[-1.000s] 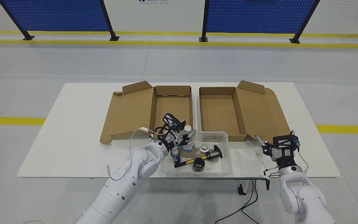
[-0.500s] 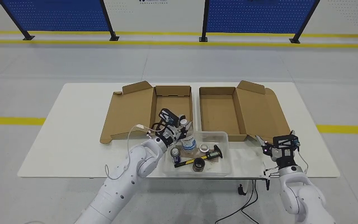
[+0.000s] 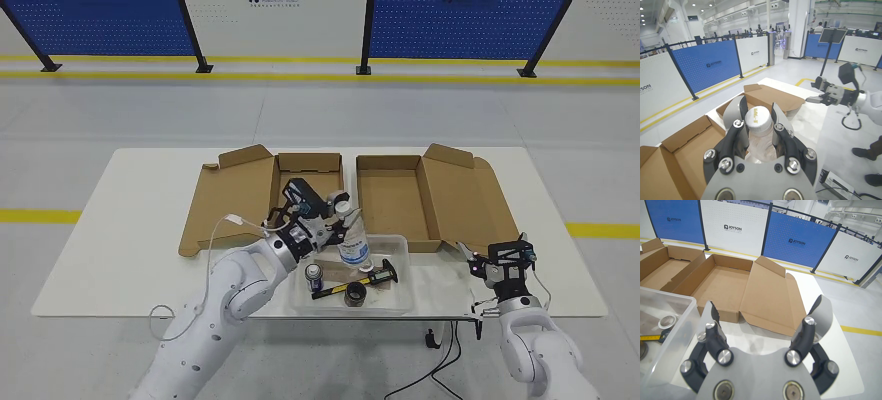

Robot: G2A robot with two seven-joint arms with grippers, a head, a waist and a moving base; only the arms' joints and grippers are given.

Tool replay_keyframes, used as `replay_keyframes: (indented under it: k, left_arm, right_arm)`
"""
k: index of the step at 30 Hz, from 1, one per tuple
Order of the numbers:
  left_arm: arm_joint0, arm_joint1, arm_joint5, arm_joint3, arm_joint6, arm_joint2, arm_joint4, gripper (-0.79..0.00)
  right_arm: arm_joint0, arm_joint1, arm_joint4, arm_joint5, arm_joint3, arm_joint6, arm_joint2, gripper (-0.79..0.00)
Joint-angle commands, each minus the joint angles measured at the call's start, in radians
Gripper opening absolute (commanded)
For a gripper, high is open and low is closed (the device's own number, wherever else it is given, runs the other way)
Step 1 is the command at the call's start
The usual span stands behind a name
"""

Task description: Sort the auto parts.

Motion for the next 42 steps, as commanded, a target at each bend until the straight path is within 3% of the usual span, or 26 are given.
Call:
replay_keyframes:
  k: [1,12,16,20,24,30,35,42]
  left_arm:
    - [0.023,0.007,-0.033,-0.044,-0.022,-0.015,0.021,-0.785]
    - [0.078,0.021,-0.071,-0.103,-0.066,-0.056,-0.013,-0.785]
    - [0.049,0.019,-0.048,-0.08,-0.05,-0.064,-0.023,-0.785]
    - [-0.026,0.012,-0.006,-0.021,0.011,-0.06,0.021,-0.785]
    - [-0.125,0.0,0.055,0.093,0.108,-0.038,0.104,-0.785]
    - [-0.26,-0.031,0.199,0.343,0.256,0.032,0.185,-0.785]
    - [-0.341,-0.063,0.327,0.561,0.384,0.098,0.236,-0.785]
    - [-0.422,-0.11,0.429,0.844,0.488,0.171,0.251,-0.785]
  right_arm:
    - [0.0,0.0,0.0,0.0,0.0,0.0,0.0,0.0]
    - [0.0,0.0,0.0,0.0,0.0,0.0,0.0,0.0]
    - [0.0,0.0,0.0,0.0,0.0,0.0,0.0,0.0]
    - [0.0,0.0,0.0,0.0,0.0,0.0,0.0,0.0]
    - [0.0,0.0,0.0,0.0,0.0,0.0,0.0,0.0]
    - [0.0,0.0,0.0,0.0,0.0,0.0,0.0,0.0]
    - [0.0,0.0,0.0,0.0,0.0,0.0,0.0,0.0]
    - [0.0,0.0,0.0,0.0,0.0,0.0,0.0,0.0]
